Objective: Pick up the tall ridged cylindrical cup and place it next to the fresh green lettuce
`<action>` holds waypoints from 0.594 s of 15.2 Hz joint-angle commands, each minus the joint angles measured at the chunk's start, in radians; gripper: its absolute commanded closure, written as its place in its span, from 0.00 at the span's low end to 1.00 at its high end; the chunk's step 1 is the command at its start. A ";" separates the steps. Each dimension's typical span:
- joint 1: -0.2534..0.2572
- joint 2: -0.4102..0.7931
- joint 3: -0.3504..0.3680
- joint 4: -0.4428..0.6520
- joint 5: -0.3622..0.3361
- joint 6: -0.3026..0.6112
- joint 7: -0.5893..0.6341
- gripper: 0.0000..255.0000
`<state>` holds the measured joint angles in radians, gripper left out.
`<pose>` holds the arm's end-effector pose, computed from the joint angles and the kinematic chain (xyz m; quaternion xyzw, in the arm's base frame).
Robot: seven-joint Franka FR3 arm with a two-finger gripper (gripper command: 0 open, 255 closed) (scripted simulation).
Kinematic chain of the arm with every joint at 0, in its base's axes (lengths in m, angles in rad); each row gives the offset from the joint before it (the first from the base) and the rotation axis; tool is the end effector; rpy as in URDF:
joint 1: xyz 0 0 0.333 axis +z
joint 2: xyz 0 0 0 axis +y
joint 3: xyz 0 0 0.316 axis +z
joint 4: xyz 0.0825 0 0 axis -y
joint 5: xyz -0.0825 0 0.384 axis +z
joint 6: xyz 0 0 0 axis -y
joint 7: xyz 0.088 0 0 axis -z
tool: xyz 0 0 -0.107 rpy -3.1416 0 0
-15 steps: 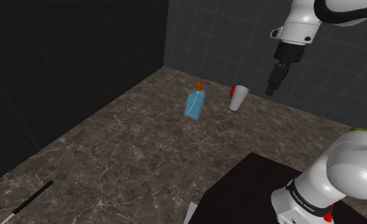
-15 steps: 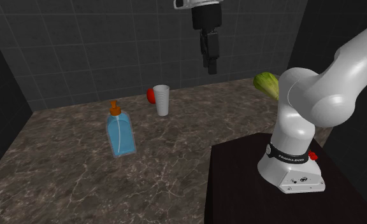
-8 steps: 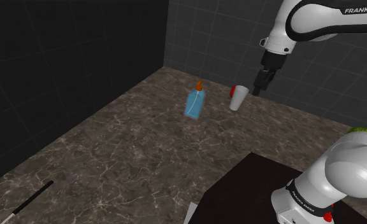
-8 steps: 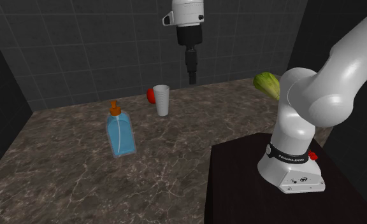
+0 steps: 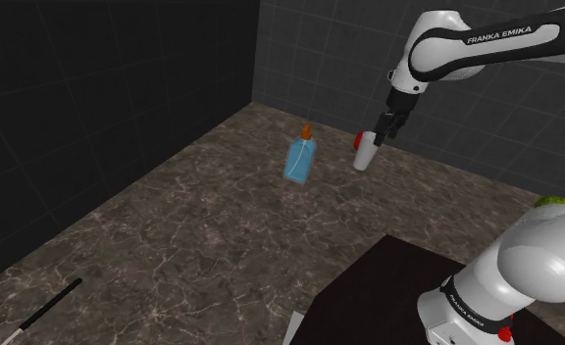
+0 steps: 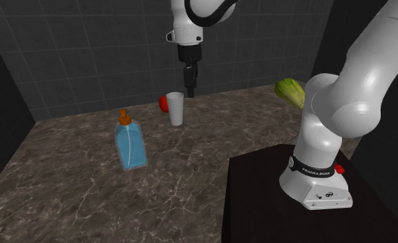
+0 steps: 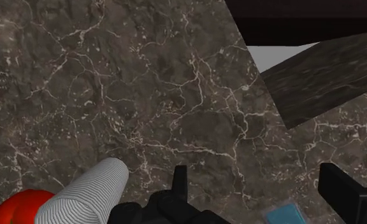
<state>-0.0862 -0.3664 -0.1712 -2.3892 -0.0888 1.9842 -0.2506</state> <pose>0.4137 -0.1172 0.4513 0.9995 0.0215 -0.0229 0.0042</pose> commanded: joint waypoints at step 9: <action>-0.050 0.334 -0.084 0.169 0.017 0.236 -0.060 0.00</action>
<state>-0.1315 -0.0669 -0.2483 -2.2419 -0.0774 2.1989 -0.3045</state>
